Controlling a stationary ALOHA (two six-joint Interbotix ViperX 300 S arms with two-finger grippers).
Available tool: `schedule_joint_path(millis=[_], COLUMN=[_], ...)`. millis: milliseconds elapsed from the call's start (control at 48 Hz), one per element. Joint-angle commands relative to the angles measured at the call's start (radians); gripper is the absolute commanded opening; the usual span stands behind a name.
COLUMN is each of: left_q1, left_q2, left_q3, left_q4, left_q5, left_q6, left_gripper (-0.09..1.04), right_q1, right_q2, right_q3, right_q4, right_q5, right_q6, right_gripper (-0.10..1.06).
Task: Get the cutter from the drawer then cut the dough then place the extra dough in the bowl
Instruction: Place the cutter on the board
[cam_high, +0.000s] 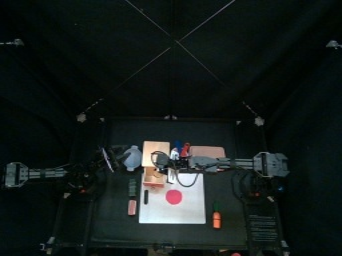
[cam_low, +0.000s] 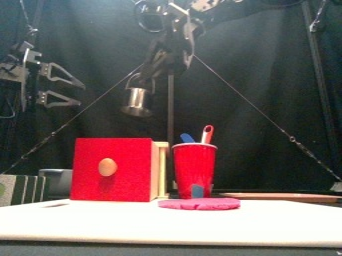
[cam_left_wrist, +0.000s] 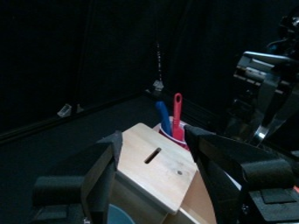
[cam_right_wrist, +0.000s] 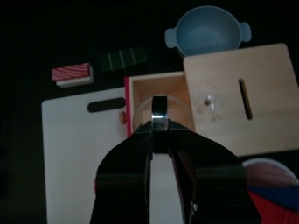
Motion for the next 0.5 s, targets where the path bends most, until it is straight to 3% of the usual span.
schedule_joint_path(millis=[21,188,375,500], left_q1=[0.028,0.086,0.144,0.184], left_q2=[0.005,0.015,0.020,0.064], left_q3=[-0.064,-0.152,-0.232,-0.293], left_q4=[0.014,0.021,0.017,0.003], left_q5=[0.061,0.183,0.179,0.201], left_q6=[0.002,0.002,-0.003,-0.005], left_gripper=[0.92,0.92,0.92,0.92], right_q1=[0.005,0.037,0.100,0.133], right_q2=[-0.141,-0.241,-0.213,-0.166], right_q3=[0.156,0.387,0.491,0.522], right_q4=[-0.003,-0.063,-0.123,-0.123], right_q5=[-0.002,-0.037,-0.141,-0.199], right_q6=[0.078,0.198,0.222,0.222], right_gripper=[0.50,0.50,0.51,0.51])
